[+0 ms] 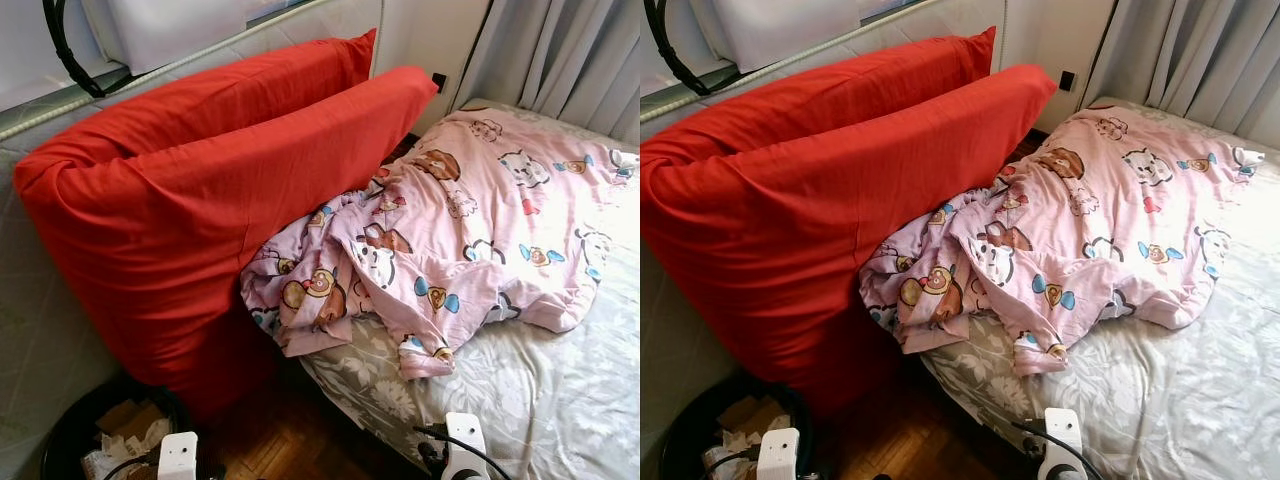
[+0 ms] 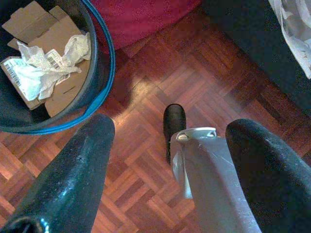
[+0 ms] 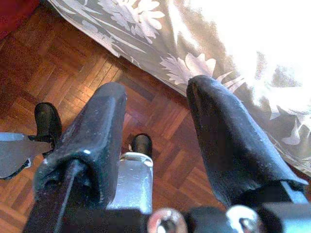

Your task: Clean up the room

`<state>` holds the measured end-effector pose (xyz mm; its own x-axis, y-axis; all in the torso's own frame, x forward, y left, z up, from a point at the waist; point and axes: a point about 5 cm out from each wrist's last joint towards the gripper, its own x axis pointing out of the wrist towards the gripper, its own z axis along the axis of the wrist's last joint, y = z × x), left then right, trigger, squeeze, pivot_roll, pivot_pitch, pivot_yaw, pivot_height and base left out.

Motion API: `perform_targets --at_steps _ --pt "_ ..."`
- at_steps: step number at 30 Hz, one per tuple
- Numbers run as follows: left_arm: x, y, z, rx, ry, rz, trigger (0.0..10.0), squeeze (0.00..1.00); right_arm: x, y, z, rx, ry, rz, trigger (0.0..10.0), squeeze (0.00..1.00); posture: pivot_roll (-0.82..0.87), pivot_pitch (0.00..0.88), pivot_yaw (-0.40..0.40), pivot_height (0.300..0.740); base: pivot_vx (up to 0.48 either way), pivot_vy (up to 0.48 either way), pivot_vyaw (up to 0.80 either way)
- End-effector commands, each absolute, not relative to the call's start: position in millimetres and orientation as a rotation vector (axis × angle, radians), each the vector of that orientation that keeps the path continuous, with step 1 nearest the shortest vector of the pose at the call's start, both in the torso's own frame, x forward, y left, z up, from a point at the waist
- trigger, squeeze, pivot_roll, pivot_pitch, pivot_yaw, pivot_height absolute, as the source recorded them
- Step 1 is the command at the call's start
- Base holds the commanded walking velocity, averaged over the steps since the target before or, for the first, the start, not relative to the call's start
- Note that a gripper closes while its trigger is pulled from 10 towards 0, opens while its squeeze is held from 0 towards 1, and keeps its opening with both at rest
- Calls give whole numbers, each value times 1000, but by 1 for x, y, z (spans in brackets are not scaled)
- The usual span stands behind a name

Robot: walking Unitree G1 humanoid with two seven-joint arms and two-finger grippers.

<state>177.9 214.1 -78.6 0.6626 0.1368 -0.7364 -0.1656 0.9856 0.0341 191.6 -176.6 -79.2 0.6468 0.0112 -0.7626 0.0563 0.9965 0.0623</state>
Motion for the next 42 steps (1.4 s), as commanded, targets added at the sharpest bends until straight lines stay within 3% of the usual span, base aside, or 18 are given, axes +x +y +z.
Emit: perform_targets --at_steps 1,26,42 --pt "172 212 -82 -46 852 176 10000 0 188 -182 -80 69 875 -39 10000 0 -23 93 -62 740 0 0 0" --pt "173 211 -82 -58 848 184 10000 0 190 -183 -79 71 862 -41 10000 0 -18 111 -68 740 0 0 0" --pt "173 211 -82 -52 850 183 10000 0 190 -183 -79 76 862 -41 10000 0 -11 115 -65 740 262 0 0"
